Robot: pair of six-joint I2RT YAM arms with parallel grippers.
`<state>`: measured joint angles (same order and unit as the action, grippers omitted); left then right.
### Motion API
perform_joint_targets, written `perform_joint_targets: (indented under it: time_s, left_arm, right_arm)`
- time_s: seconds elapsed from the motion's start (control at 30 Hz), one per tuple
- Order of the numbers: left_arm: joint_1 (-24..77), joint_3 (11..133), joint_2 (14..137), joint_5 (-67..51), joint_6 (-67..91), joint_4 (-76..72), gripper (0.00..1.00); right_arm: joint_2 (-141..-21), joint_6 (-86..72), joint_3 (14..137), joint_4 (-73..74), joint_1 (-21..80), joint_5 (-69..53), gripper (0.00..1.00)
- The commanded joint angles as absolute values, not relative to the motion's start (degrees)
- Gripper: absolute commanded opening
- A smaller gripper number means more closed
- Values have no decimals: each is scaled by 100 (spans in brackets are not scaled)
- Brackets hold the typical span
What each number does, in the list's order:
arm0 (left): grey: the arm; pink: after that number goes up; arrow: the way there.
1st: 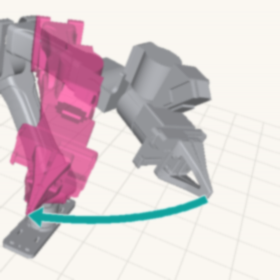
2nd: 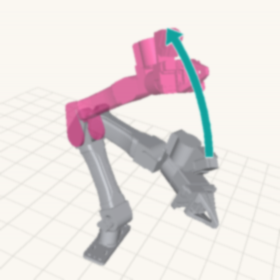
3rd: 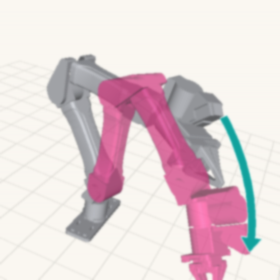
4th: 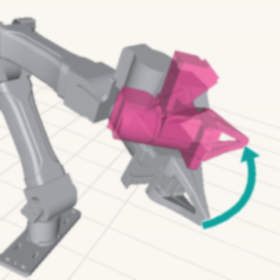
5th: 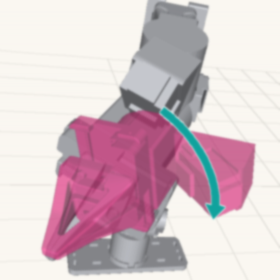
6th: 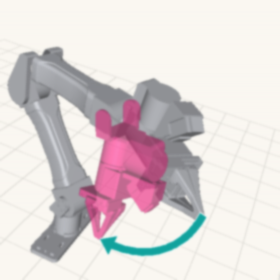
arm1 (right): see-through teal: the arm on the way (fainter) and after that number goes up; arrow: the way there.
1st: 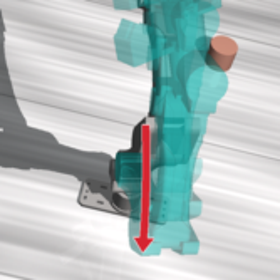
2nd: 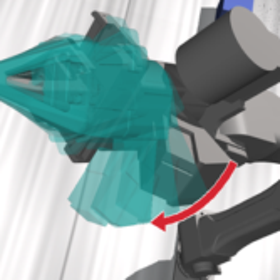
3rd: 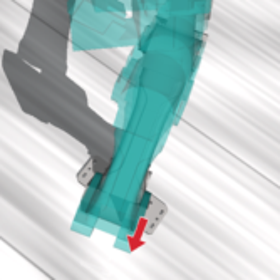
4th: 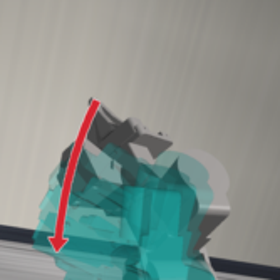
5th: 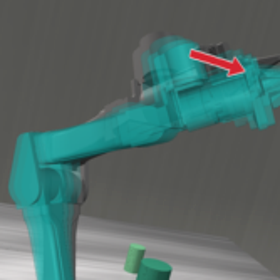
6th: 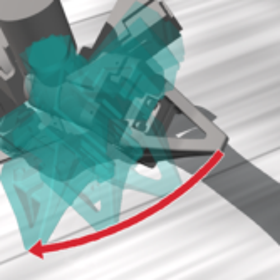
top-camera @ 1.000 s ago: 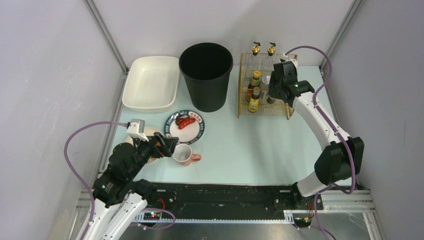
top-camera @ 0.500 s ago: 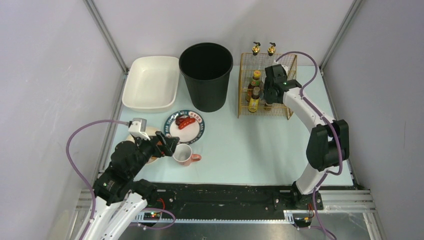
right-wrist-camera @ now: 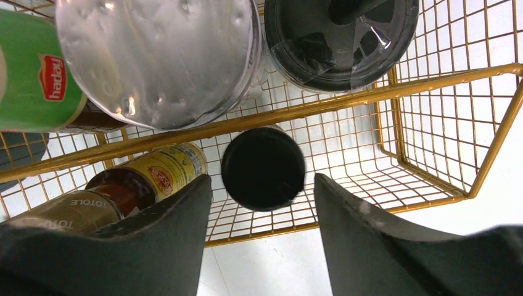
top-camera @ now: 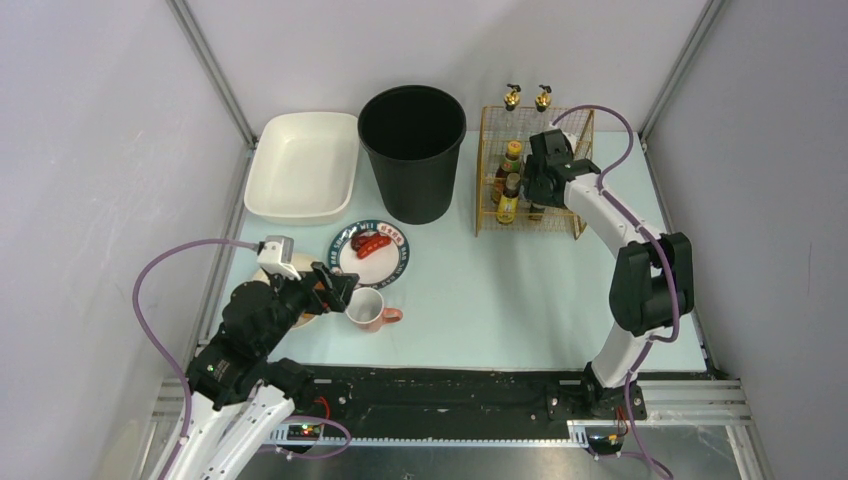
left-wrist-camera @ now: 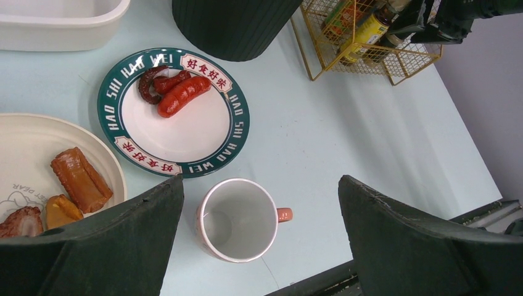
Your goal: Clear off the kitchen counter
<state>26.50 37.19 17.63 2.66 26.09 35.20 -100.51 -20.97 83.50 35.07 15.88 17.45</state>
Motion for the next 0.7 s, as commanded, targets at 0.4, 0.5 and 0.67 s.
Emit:
perform_joint_targets:
  time_s: [0.4,0.5,0.67]
  left_arm:
    - [2683,3691,1824,323,2678,3380,98]
    - [2681,3689,1818,330,2680,3379,98]
    - [2680,3691,1819,334,2688,3382,98]
  right_arm:
    - [-8843,-2029,8277,3538,1944,2060,76]
    - [-8554,-1951,8242,3605,2322,2193,76]
    - [-8228,-1884,8197,3668,2984,2230,76]
